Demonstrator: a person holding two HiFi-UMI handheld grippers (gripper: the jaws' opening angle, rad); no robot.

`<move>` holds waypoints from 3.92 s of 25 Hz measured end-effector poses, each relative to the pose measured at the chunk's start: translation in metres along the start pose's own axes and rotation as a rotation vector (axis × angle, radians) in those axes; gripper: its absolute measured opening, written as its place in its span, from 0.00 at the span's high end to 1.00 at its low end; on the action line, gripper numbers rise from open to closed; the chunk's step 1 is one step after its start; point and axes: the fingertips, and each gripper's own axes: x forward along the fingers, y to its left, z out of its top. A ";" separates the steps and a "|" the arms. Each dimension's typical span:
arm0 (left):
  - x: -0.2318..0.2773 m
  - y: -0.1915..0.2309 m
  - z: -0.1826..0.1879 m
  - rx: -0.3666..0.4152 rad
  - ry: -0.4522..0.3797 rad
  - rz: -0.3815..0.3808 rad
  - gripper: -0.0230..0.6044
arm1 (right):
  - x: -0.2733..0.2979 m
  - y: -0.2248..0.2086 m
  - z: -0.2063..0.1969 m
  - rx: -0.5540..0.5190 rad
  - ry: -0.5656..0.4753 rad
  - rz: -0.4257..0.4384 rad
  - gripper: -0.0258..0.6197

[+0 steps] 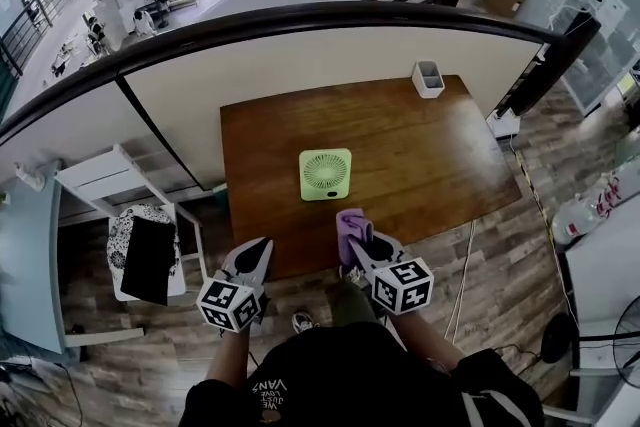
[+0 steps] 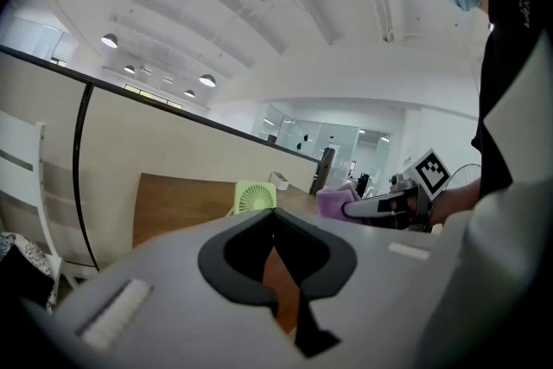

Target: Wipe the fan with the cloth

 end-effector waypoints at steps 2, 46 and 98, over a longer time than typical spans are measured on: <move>0.015 0.007 -0.002 0.001 0.009 -0.001 0.94 | 0.007 -0.010 0.001 -0.002 0.010 -0.008 0.83; 0.218 0.067 -0.092 -0.069 0.372 -0.172 0.72 | 0.110 -0.073 0.029 -0.119 0.144 0.158 0.83; 0.214 0.059 -0.099 -0.041 0.405 -0.206 0.79 | 0.114 -0.145 0.036 -0.139 0.119 -0.009 0.83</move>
